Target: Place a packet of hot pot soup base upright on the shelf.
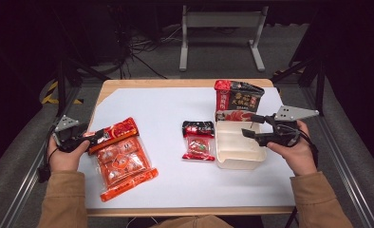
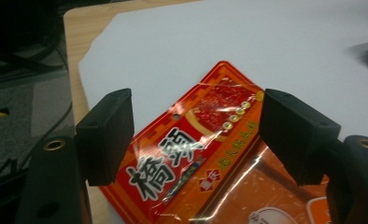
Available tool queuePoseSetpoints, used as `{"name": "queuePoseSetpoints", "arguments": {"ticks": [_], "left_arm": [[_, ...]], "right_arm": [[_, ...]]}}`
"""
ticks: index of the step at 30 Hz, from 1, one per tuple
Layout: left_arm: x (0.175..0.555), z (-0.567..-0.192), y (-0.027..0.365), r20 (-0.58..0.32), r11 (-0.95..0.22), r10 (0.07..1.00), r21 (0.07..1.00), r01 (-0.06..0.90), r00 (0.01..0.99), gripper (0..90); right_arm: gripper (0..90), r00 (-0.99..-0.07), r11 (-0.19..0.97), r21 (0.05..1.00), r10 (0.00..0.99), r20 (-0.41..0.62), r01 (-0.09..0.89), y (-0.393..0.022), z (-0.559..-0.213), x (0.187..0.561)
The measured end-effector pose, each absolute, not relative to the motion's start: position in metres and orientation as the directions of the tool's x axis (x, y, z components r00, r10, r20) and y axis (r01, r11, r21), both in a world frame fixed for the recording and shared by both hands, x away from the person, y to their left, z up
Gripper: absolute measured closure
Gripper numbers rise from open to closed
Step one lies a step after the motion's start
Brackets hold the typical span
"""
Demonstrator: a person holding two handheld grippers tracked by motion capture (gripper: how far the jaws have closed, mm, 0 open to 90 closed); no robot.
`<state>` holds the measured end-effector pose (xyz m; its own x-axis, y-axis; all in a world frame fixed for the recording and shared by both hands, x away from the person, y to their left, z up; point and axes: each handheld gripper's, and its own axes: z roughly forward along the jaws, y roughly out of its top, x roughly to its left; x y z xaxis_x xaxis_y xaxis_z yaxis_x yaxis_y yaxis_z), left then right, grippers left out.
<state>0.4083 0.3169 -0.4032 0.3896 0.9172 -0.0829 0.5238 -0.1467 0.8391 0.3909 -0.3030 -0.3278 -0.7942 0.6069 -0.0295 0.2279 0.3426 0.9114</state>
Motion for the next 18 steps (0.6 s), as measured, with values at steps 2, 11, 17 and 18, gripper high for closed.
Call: {"name": "queuePoseSetpoints", "arguments": {"ticks": [2,11,17,18], "left_arm": [[0.41,-0.406,0.32,-0.104,-0.126,0.917,0.84,0.528,0.384,26.4],[0.418,-0.43,0.329,-0.077,-0.121,0.952,0.797,0.592,0.298,22.2],[0.422,-0.441,0.334,-0.101,-0.097,0.957,0.77,0.63,0.271,21.1],[0.423,-0.442,0.335,-0.114,-0.082,0.959,0.767,0.637,0.26,20.6]], "right_arm": [[36.3,-0.795,0.344,0.911,0.606,-0.032,0.226,-0.303,-0.328,0.391],[38.8,-0.798,0.348,0.907,0.603,-0.022,0.238,-0.304,-0.334,0.393],[38.7,-0.798,0.357,0.901,0.602,-0.019,0.248,-0.302,-0.337,0.394],[38.7,-0.8,0.358,0.9,0.6,-0.018,0.248,-0.301,-0.337,0.394]]}}
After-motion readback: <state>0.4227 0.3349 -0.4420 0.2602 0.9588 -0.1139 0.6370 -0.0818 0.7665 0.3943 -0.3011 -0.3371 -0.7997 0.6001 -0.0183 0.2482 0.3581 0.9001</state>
